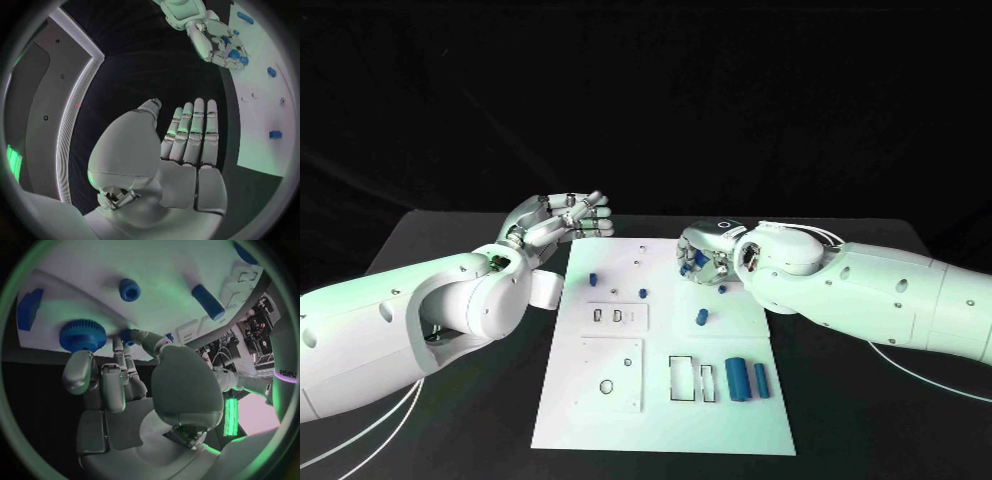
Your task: Assemble the parts on the task board
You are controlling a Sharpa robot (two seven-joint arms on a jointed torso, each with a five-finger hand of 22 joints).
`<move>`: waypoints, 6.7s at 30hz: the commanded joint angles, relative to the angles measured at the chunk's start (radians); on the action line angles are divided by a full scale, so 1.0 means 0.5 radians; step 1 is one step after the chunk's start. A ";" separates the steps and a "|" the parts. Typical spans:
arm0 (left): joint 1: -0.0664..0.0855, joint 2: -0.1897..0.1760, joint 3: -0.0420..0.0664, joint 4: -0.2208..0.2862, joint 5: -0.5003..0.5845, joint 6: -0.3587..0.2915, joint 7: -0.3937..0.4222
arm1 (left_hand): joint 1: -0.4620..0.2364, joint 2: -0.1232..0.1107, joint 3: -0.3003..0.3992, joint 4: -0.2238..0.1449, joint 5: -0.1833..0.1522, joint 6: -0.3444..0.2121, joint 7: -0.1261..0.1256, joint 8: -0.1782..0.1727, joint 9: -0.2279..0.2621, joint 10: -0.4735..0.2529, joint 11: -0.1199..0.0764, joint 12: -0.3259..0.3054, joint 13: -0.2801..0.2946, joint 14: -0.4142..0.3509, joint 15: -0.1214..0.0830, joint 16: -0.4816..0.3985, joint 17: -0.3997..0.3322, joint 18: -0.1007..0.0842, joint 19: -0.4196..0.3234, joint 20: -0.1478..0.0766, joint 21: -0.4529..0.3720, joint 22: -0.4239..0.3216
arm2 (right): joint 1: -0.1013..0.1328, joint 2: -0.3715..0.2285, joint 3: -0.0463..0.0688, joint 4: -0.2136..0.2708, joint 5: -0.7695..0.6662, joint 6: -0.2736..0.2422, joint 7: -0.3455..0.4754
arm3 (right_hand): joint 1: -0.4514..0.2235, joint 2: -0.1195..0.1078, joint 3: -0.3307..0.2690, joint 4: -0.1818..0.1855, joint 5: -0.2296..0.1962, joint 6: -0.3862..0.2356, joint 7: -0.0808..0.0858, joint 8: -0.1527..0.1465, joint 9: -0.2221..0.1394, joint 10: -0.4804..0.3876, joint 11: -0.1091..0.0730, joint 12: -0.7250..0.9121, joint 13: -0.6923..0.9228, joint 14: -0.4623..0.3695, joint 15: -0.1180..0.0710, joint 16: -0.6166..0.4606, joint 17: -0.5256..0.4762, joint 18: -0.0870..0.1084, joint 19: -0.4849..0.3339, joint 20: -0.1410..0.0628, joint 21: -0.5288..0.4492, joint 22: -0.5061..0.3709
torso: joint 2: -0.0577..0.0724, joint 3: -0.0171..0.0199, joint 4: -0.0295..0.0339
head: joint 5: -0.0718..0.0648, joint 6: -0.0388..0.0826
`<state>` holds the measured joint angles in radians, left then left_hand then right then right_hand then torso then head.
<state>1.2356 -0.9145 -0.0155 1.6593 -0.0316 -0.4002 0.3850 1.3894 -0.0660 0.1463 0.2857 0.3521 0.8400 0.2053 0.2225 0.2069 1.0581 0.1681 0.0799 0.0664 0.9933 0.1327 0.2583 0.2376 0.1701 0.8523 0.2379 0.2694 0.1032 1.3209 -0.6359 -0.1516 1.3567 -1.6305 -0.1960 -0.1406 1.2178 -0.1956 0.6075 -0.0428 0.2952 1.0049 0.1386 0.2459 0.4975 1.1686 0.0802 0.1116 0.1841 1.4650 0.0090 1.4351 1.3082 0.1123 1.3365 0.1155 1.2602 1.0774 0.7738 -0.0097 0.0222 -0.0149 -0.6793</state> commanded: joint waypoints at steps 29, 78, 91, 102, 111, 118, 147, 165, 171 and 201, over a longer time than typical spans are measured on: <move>0.005 0.015 0.002 0.010 0.103 0.033 0.004 | -0.019 0.003 -0.007 -0.003 0.002 -0.004 0.015 -0.011 -0.003 -0.007 0.010 -0.008 0.002 -0.012 0.004 -0.014 0.006 0.019 -0.012 0.009 -0.009 -0.005 | 0.009 0.163 0.006 -0.086 -0.101 -0.578 -0.130 | 0.029 0.027 0.117 0.002 -0.126 0.052 -0.036 0.080 0.149 0.083 -0.036 0.035 0.059 0.114 -0.048 0.039 0.031 -0.033 0.018 -0.051 0.054 0.088 | 0.012 -0.0004 0.005 | 0.005 0.053; 0.017 0.038 0.003 0.011 0.106 0.069 -0.004 | -0.017 0.010 -0.006 -0.006 0.001 -0.004 0.014 -0.012 -0.003 -0.002 0.009 -0.011 0.004 -0.012 0.004 -0.018 0.011 0.020 -0.013 0.011 -0.013 -0.008 | -0.017 0.454 0.003 -0.388 0.067 -0.373 -0.071 | 0.005 0.009 0.138 0.019 -0.169 0.024 -0.027 0.065 0.166 0.061 -0.025 0.017 0.064 0.111 -0.037 0.037 0.019 -0.027 -0.001 -0.042 0.037 0.068 | 0.031 -0.0050 0.014 | 0.024 0.026; 0.026 0.037 0.003 0.009 0.106 0.080 -0.013 | -0.017 0.010 -0.007 -0.007 0.000 -0.005 0.014 -0.013 -0.003 -0.001 0.009 -0.012 0.004 -0.012 0.004 -0.019 0.012 0.020 -0.013 0.011 -0.014 -0.009 | -0.023 0.489 0.003 -0.448 0.060 -0.362 -0.072 | -0.018 -0.016 0.141 0.030 -0.180 -0.017 -0.012 0.037 0.166 0.028 -0.010 0.000 0.066 0.107 -0.026 0.034 0.009 -0.023 -0.015 -0.032 0.022 0.053 | 0.031 -0.0057 0.011 | 0.029 0.020; 0.029 0.035 0.003 0.006 0.105 0.094 -0.021 | -0.018 0.009 -0.009 -0.007 0.000 -0.006 0.015 -0.014 -0.003 0.000 0.010 -0.013 0.005 -0.013 0.005 -0.021 0.013 0.020 -0.013 0.011 -0.015 -0.010 | -0.025 0.472 0.003 -0.417 0.057 -0.328 -0.069 | -0.059 -0.120 0.015 0.054 -0.216 -0.224 0.089 -0.130 0.098 -0.237 0.081 -0.064 0.034 0.045 0.055 -0.039 -0.152 0.026 -0.178 0.044 -0.164 -0.169 | 0.030 -0.0031 0.012 | 0.035 0.014; 0.029 0.027 0.003 -0.001 0.105 0.105 -0.027 | -0.018 0.008 -0.010 -0.007 -0.001 -0.007 0.015 -0.014 -0.003 0.000 0.010 -0.014 0.005 -0.014 0.005 -0.022 0.014 0.020 -0.014 0.011 -0.015 -0.011 | -0.025 0.331 0.003 -0.265 0.035 -0.349 -0.103 | -0.045 -0.115 -0.030 0.057 -0.201 -0.217 0.089 -0.137 0.086 -0.252 0.083 -0.048 0.033 0.043 0.057 -0.039 -0.161 0.029 -0.180 0.049 -0.172 -0.173 | 0.029 -0.0004 0.009 | 0.029 0.013; 0.029 0.020 0.002 -0.021 0.105 0.113 -0.030 | -0.018 0.008 -0.011 -0.007 -0.001 -0.007 0.015 -0.015 -0.003 0.000 0.010 -0.015 0.005 -0.015 0.005 -0.023 0.015 0.020 -0.014 0.012 -0.016 -0.011 | -0.011 0.047 0.011 0.021 0.097 -0.440 -0.152 | -0.022 -0.092 -0.066 0.091 -0.200 -0.148 0.057 -0.122 0.072 -0.151 0.050 0.050 0.055 0.051 0.032 -0.029 -0.155 0.025 -0.155 0.032 -0.160 -0.142 | 0.017 -0.0011 -0.011 | 0.021 0.025; 0.029 -0.008 0.001 -0.050 0.101 0.132 -0.044 | -0.012 0.008 -0.010 -0.012 0.000 -0.004 0.013 -0.013 -0.003 0.008 0.008 -0.014 0.007 -0.015 0.005 -0.025 0.019 0.020 -0.014 0.012 -0.018 -0.013 | 0.042 -0.228 0.038 0.077 0.620 -0.150 -0.421 | 0.301 -0.108 -0.680 0.635 0.088 -0.588 0.011 0.296 0.063 0.327 -0.038 2.457 2.108 0.212 -0.038 0.271 0.525 -0.074 0.134 -0.042 0.142 0.360 | -0.001 0.0108 -0.026 | 0.024 0.026; 0.029 -0.009 0.001 -0.043 0.099 0.127 -0.045 | -0.009 0.009 -0.009 -0.014 0.001 -0.003 0.012 -0.013 -0.002 0.009 0.008 -0.014 0.007 -0.016 0.005 -0.026 0.020 0.021 -0.014 0.012 -0.019 -0.014 | 0.035 -0.162 0.036 0.047 0.609 -0.150 -0.408 | 0.300 -0.110 -0.673 0.647 0.098 -0.585 0.012 0.317 0.053 0.347 -0.036 2.494 2.149 0.212 -0.035 0.271 0.525 -0.079 0.144 -0.039 0.161 0.387 | -0.006 0.0104 -0.030 | 0.031 0.010; 0.029 -0.007 0.001 -0.043 0.099 0.128 -0.048 | -0.007 0.009 -0.009 -0.015 0.002 -0.004 0.012 -0.014 -0.003 0.009 0.008 -0.015 0.007 -0.016 0.005 -0.027 0.020 0.021 -0.014 0.012 -0.020 -0.015 | 0.026 -0.140 0.033 0.035 0.579 -0.132 -0.412 | 0.303 -0.110 -0.671 0.646 0.095 -0.584 0.012 0.321 0.051 0.348 -0.035 2.499 2.154 0.212 -0.034 0.271 0.525 -0.080 0.146 -0.038 0.165 0.393 | -0.004 0.0117 -0.030 | 0.036 0.009; 0.029 -0.004 0.001 -0.047 0.098 0.137 -0.056 | -0.006 0.010 -0.009 -0.015 0.003 -0.003 0.013 -0.014 -0.003 0.010 0.008 -0.016 0.007 -0.017 0.005 -0.029 0.022 0.021 -0.015 0.013 -0.021 -0.016 | 0.007 -0.099 0.030 -0.023 0.609 -0.123 -0.407 | 0.310 -0.055 -0.519 0.647 0.044 -0.463 -0.005 0.386 0.003 0.395 -0.050 2.561 2.224 0.212 -0.044 0.271 0.525 -0.083 0.149 -0.043 0.183 0.426 | -0.003 0.0130 -0.031 | 0.046 0.006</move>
<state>1.2487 -0.9189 -0.0158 1.6338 0.0180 -0.3514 0.3539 1.3894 -0.0660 0.1435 0.2828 0.3520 0.8365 0.2088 0.2189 0.2067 1.0581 0.1681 0.0764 0.0683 0.9897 0.1362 0.2465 0.2477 0.1699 0.8489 0.2413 0.2622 0.0961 1.3260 -0.6874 -0.1356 1.3462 -1.3239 -0.2705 -0.3432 1.3730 -0.2358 0.3416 0.2812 0.3202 0.7671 0.1370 0.4338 0.5007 1.3594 0.0536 1.3881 1.2944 1.4630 -0.0143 1.5668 1.3078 0.0842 1.4057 0.0966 1.3477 1.2892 0.7721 -0.0035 0.0070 0.0077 -0.6766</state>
